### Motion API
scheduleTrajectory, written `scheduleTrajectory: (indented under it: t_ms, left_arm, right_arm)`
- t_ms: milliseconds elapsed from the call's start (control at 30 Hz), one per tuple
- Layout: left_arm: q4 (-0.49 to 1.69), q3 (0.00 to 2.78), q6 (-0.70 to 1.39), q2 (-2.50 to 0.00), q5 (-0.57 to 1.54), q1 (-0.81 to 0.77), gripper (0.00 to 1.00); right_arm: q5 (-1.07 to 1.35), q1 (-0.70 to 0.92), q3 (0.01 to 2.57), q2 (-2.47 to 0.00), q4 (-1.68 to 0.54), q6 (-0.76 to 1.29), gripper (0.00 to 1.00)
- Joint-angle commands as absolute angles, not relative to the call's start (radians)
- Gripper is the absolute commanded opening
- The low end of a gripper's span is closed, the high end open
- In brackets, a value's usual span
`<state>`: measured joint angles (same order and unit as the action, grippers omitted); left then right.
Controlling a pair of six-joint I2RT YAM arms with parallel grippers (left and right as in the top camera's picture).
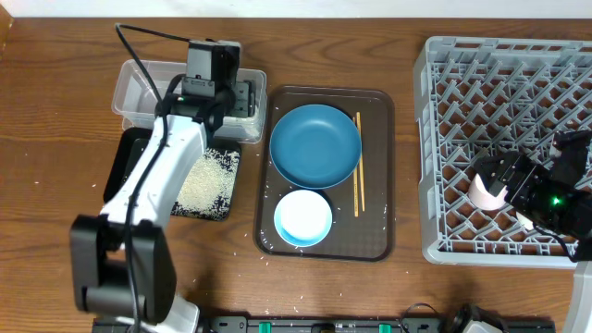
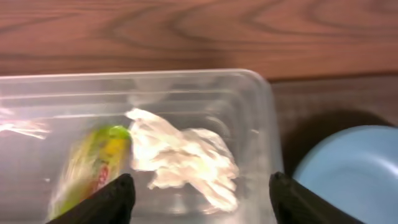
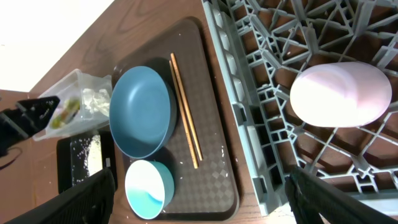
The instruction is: Sort waste into correct bins and load items into the dishwasher rack
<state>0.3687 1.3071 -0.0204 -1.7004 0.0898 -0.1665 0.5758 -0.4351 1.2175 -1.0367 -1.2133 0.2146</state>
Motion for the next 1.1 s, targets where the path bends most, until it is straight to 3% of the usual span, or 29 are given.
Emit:
scheduleTrajectory:
  t_ms: [0, 167, 267, 567, 833, 1067]
  left_arm:
    - [0.419, 1.316, -0.013, -1.542, 0.192, -0.181, 0.75]
    - [0.57, 1.315, -0.013, -1.364, 0.202, -0.204, 0.77]
    - [0.643, 1.315, -0.012, -1.272, 0.202, -0.207, 0.84]
    - [0.769, 1.315, -0.001, -1.032, 0.202, -0.207, 0.87]
    - [0.774, 1.315, -0.002, -0.964, 0.202, -0.207, 0.92]
    - [0.775, 1.309, -0.112, -0.952, -0.075, -0.209, 0.93]
  right_arm:
    - [0.568, -0.429, 1.229, -1.034, -1.215, 0.192, 0.86]
    - [0.564, -0.429, 1.229, -1.034, -1.215, 0.193, 0.89]
    - [0.564, -0.429, 1.229, -1.034, -1.216, 0.193, 0.99]
    - [0.564, -0.429, 1.229, -1.034, -1.216, 0.193, 0.99]
    - [0.564, -0.429, 1.229, -1.034, -1.216, 0.193, 0.99]
    - [0.564, -0.429, 1.229, -1.034, -1.216, 0.193, 0.99]
